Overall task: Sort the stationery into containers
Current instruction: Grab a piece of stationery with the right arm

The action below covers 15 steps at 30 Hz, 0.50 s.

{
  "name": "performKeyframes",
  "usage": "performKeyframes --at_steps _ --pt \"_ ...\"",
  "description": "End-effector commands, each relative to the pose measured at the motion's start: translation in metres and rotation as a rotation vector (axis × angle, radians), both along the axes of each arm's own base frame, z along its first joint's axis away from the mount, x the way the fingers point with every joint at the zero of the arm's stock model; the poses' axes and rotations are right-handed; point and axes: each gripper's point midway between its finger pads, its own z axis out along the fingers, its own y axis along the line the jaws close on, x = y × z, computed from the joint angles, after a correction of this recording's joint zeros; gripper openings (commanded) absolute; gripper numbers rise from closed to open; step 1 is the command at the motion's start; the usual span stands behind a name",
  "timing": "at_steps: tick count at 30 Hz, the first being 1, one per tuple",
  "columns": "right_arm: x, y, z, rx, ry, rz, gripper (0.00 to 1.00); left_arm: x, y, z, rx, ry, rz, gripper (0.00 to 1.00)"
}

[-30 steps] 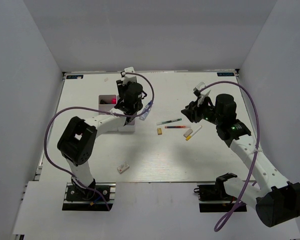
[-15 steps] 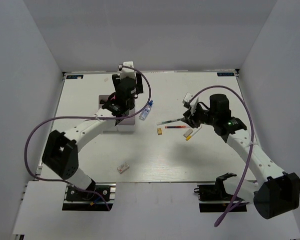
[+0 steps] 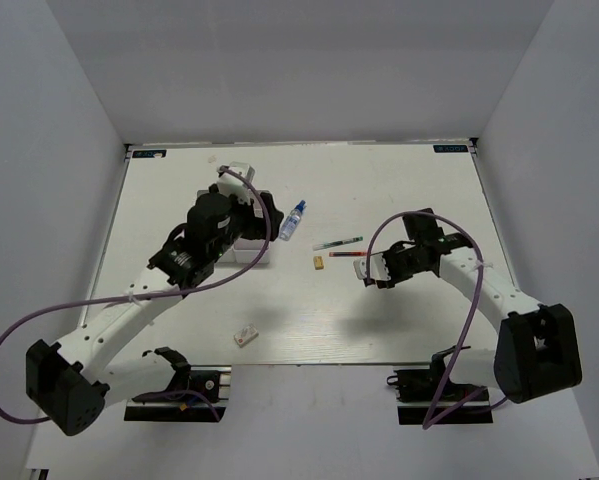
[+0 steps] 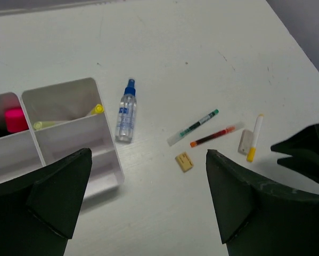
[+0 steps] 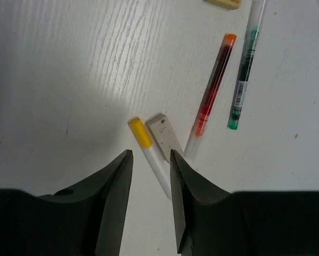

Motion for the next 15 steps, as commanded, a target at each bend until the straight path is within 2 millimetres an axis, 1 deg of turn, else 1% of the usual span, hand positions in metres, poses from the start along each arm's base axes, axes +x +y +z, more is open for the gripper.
performKeyframes --at_steps 1,2,3,4,5,6,7,8,9,10,12,15 --pt "0.01 -0.011 -0.008 -0.107 -0.093 0.128 0.4 -0.022 0.003 0.01 -0.032 -0.01 -0.064 0.97" --pt "0.012 -0.012 -0.017 -0.125 -0.073 0.135 0.4 -0.028 0.008 0.019 -0.041 -0.039 -0.067 0.97" --pt "0.014 -0.015 -0.02 -0.147 -0.069 0.139 0.38 -0.032 0.011 0.011 -0.035 -0.031 -0.067 0.97" --pt "0.015 -0.017 -0.027 -0.166 -0.05 0.149 0.38 -0.034 0.013 0.012 -0.038 -0.05 -0.069 0.97" --pt "0.02 -0.02 -0.028 -0.188 -0.051 0.144 0.37 -0.036 0.015 0.013 -0.035 -0.064 -0.071 0.97" --pt "0.021 -0.021 -0.033 -0.198 -0.034 0.144 0.37 -0.038 0.016 0.013 -0.037 -0.068 -0.071 0.97" --pt "0.027 -0.021 -0.035 -0.205 -0.028 0.139 0.35 -0.041 0.016 0.018 -0.047 -0.079 -0.08 0.97" --pt "0.029 -0.024 -0.038 -0.229 -0.024 0.135 0.34 -0.042 0.018 0.014 -0.031 -0.073 -0.083 0.97" --pt "0.031 -0.026 -0.047 -0.243 0.006 0.132 0.34 -0.043 0.019 0.018 -0.037 -0.082 -0.083 0.97" --pt "0.036 -0.025 -0.046 -0.247 0.0 0.13 0.33 -0.046 0.02 0.018 -0.039 -0.086 -0.083 0.97" --pt "0.041 -0.028 -0.053 -0.269 0.019 0.118 0.33 -0.048 0.02 0.021 -0.047 -0.094 -0.091 0.97" --pt "0.047 -0.028 -0.056 -0.27 0.011 0.111 0.33 -0.05 0.019 0.024 -0.054 -0.1 -0.102 0.97"
